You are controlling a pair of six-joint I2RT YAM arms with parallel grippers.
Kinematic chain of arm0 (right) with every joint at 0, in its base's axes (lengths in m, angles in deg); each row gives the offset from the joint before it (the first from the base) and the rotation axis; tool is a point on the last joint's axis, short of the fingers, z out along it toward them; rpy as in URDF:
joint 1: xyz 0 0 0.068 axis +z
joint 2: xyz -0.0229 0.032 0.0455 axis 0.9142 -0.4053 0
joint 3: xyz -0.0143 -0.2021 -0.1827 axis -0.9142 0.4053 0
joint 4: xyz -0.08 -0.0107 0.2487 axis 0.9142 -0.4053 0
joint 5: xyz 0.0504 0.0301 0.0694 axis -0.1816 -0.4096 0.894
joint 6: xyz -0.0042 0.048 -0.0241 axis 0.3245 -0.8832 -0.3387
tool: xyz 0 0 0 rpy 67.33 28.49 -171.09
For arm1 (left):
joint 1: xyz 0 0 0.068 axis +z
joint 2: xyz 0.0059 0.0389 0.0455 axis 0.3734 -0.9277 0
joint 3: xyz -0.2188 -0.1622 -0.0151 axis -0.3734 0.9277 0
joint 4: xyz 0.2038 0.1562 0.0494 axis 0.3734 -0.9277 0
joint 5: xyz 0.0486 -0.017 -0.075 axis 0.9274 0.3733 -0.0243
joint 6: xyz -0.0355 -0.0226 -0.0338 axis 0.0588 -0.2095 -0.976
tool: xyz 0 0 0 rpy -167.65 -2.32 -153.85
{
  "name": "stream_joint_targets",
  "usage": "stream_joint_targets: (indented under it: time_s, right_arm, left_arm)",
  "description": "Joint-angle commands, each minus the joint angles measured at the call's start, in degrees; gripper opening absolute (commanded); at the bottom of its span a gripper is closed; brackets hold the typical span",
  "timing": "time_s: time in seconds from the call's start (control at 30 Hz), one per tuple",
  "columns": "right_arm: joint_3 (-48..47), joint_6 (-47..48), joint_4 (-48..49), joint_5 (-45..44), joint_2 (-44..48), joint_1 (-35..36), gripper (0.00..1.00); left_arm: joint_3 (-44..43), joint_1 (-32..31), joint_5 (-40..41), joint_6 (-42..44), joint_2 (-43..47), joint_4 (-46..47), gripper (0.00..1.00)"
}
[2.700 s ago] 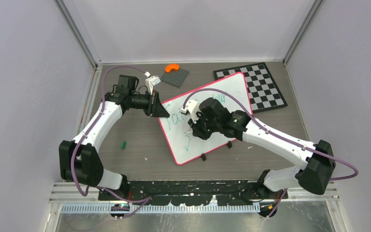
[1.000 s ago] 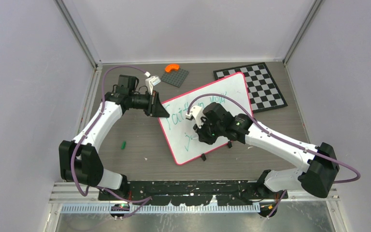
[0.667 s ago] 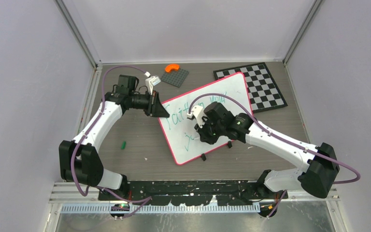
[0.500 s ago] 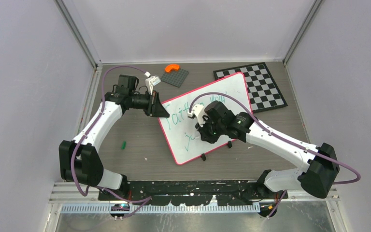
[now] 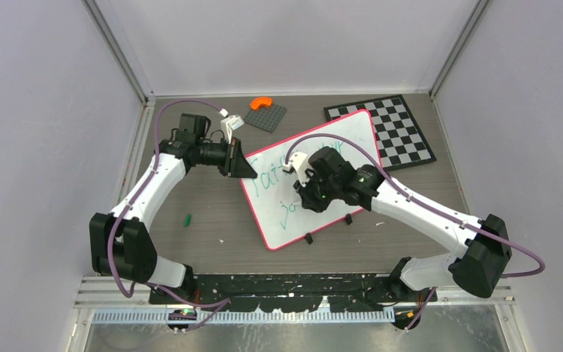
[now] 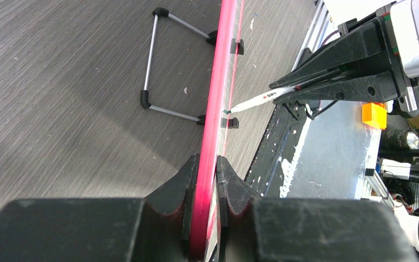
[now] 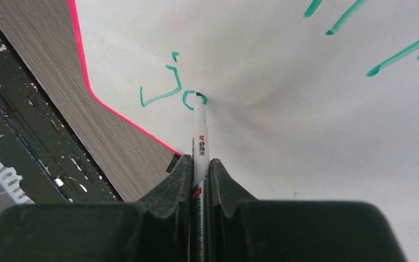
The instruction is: Write a sentence on the whiteboard
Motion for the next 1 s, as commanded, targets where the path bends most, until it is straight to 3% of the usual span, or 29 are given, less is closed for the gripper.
stream_joint_targets:
  time_s: [0.0, 0.4, 0.97]
  right_arm:
    - [-2.1, -0.4, 3.1, 0.8, -1.2, -0.1, 0.0]
    - [-0.2, 0.4, 1.4, 2.9, 3.8, -3.3, 0.0]
    - [1.4, 1.2, 1.7, 1.6, 2.5, -4.1, 0.0]
  left_arm:
    - [-0.3, -0.2, 6.7, 2.9, -1.0, -0.5, 0.0]
    - [-0.3, -0.2, 6.7, 2.9, -1.1, -0.6, 0.0]
    - [-0.3, -0.2, 6.9, 2.9, -1.5, -0.6, 0.0]
